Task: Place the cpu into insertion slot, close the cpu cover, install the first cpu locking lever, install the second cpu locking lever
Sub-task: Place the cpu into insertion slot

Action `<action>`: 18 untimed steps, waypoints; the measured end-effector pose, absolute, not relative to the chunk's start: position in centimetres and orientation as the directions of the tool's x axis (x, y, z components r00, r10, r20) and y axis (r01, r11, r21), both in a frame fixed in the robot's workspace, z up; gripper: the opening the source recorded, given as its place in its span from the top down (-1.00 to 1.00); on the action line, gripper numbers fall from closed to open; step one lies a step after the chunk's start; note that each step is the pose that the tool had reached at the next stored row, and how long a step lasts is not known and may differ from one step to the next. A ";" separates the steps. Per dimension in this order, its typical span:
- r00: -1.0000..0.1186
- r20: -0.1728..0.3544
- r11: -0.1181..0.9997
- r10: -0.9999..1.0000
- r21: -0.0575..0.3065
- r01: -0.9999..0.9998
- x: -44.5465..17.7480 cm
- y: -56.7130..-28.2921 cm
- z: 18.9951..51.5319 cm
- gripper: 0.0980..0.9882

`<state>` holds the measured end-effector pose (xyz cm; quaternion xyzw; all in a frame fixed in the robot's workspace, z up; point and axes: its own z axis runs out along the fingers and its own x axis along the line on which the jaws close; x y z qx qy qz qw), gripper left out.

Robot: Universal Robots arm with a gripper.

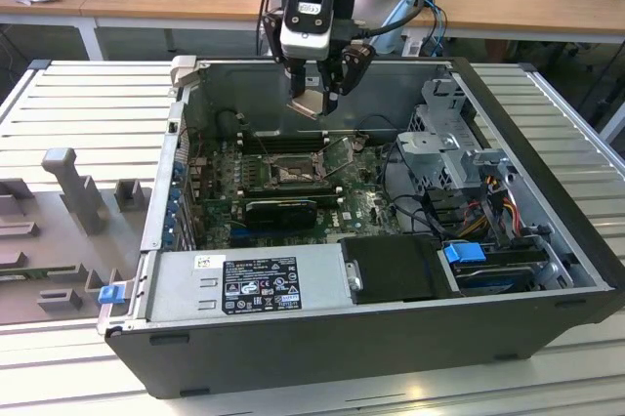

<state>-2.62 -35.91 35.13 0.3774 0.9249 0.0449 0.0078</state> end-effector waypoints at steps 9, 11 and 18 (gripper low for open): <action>-0.690 0.019 0.687 0.723 0.089 0.722 -2.6 -35.9 35.1 0.04; -0.686 0.019 0.682 0.728 0.089 0.726 -2.6 -35.9 35.1 0.04; -0.667 0.019 0.663 0.745 0.089 0.743 -2.6 -35.9 35.1 0.04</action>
